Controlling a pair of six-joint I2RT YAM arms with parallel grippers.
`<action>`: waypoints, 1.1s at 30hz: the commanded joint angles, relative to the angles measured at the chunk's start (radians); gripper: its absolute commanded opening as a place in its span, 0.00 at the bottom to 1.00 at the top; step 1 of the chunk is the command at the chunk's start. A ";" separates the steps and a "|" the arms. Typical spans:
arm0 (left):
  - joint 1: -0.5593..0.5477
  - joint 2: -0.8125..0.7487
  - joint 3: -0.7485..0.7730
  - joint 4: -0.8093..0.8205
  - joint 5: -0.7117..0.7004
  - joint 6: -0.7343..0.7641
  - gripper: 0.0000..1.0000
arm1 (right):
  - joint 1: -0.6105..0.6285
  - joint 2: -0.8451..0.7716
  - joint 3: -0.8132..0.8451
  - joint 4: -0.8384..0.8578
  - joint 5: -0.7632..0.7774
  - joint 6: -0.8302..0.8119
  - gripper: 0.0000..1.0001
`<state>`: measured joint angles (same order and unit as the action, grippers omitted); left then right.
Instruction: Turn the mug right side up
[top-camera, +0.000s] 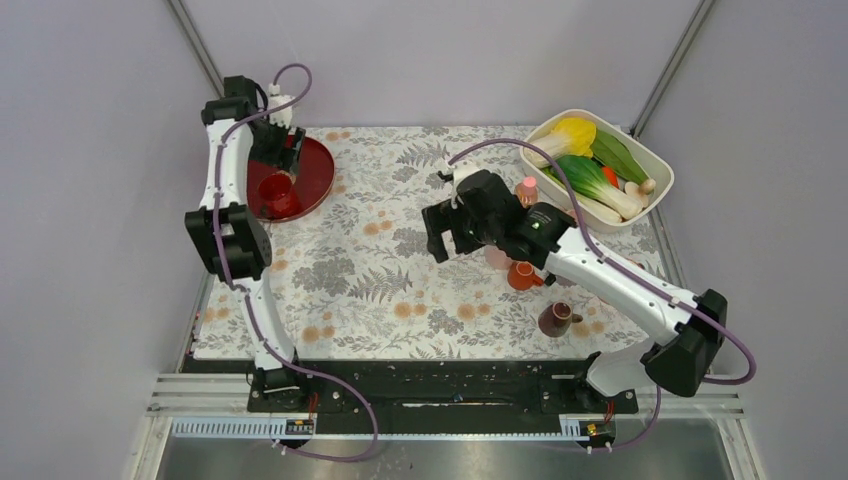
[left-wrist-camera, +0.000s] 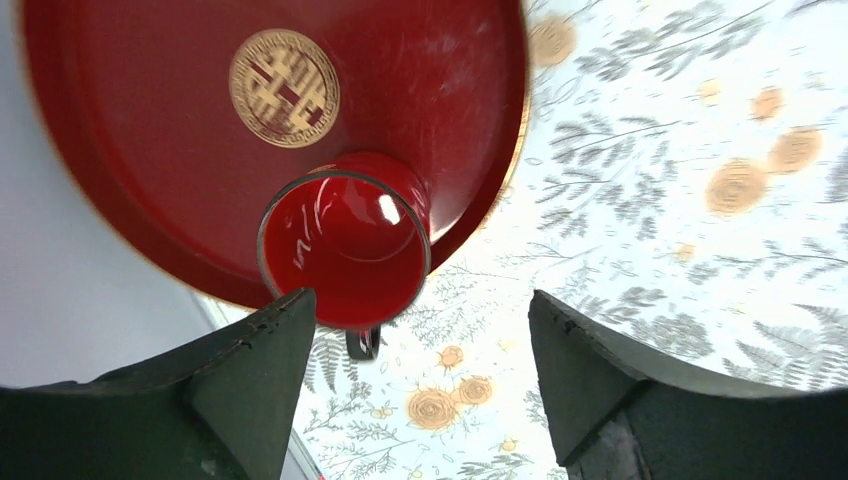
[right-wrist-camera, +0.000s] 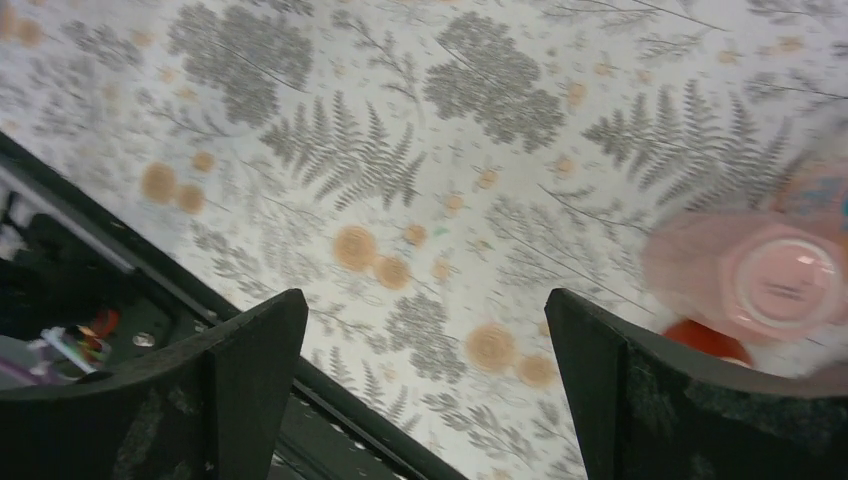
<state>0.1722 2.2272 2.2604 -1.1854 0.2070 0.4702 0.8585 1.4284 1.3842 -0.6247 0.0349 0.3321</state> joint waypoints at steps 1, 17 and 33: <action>-0.002 -0.257 -0.044 0.061 0.130 -0.010 0.82 | -0.001 -0.105 0.003 -0.196 0.193 -0.374 0.99; -0.088 -0.552 -0.364 0.022 0.252 -0.033 0.82 | -0.383 -0.058 -0.178 -0.145 -0.001 -1.011 0.99; -0.088 -0.622 -0.431 0.022 0.262 -0.019 0.82 | -0.418 0.144 -0.121 -0.140 -0.197 -1.001 0.78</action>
<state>0.0853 1.6508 1.8496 -1.1797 0.4377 0.4358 0.4438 1.5612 1.2045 -0.7525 -0.0750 -0.7094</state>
